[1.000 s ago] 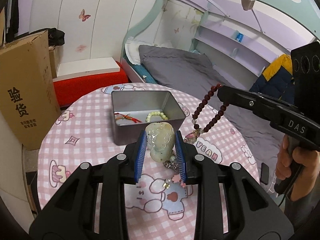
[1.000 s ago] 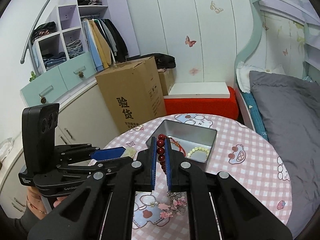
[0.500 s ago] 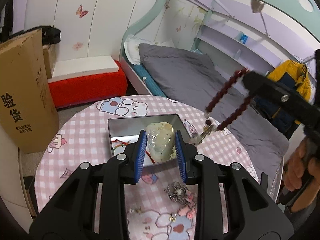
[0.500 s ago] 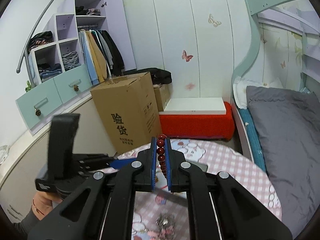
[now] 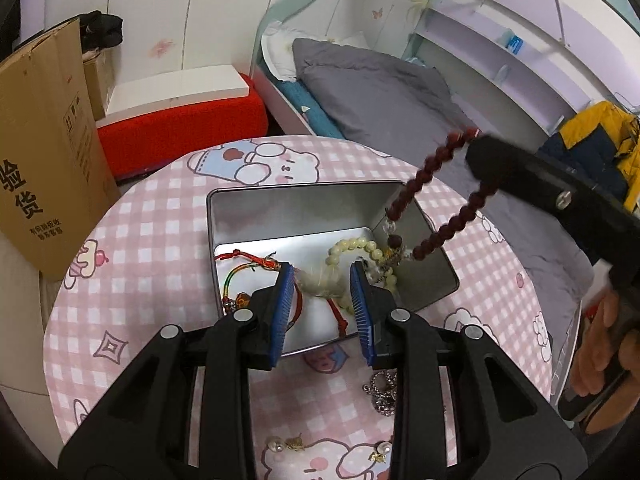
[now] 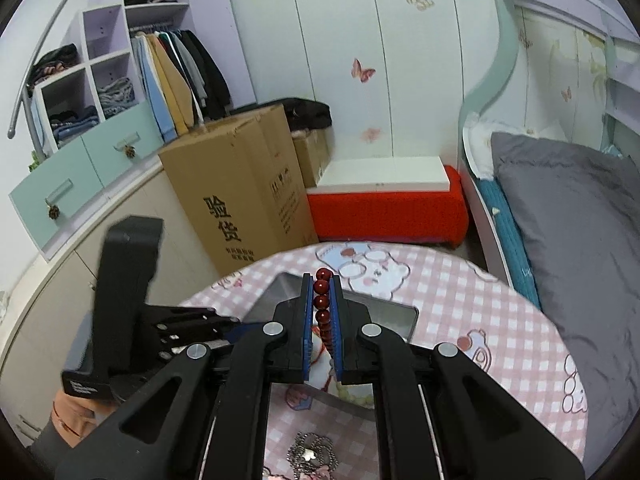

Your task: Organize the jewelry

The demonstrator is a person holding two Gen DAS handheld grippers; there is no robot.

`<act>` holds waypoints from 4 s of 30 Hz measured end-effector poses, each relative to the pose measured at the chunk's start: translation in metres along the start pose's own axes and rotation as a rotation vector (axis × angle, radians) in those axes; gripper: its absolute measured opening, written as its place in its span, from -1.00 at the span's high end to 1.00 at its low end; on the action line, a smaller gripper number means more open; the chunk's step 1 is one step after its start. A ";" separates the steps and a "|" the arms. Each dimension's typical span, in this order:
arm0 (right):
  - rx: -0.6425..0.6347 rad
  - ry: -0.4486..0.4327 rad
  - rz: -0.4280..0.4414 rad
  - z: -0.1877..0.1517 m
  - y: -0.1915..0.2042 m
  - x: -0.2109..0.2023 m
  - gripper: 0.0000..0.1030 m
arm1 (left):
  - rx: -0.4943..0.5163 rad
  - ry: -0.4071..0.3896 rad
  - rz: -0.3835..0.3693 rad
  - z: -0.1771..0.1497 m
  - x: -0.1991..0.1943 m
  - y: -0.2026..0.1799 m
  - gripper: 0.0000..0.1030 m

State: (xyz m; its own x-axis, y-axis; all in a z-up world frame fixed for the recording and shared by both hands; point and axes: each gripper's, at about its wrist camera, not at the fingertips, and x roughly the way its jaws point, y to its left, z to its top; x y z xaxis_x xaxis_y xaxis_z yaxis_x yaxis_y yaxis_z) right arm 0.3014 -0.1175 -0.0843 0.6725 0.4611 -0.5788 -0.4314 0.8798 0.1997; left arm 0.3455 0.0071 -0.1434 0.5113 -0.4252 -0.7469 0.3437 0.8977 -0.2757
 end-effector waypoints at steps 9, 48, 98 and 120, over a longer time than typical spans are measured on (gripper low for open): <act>0.039 0.042 -0.009 -0.012 -0.008 0.003 0.87 | 0.017 -0.044 0.014 -0.004 -0.019 -0.005 -0.13; 0.087 0.183 -0.071 -0.169 0.023 -0.047 0.54 | 0.194 0.021 0.127 -0.139 -0.020 -0.062 0.27; 0.008 0.009 -0.057 -0.077 0.029 -0.069 0.53 | 0.065 -0.171 -0.118 -0.040 -0.090 -0.039 0.77; 0.033 0.115 -0.004 -0.035 -0.005 0.022 0.53 | -0.053 -0.003 -0.101 0.004 0.005 0.000 0.76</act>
State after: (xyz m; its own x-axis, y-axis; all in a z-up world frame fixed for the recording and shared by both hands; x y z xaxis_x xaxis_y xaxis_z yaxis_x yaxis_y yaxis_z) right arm 0.2971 -0.1163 -0.1259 0.6003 0.4428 -0.6661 -0.4077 0.8859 0.2214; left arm 0.3511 0.0043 -0.1451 0.4780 -0.5144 -0.7120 0.3519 0.8548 -0.3814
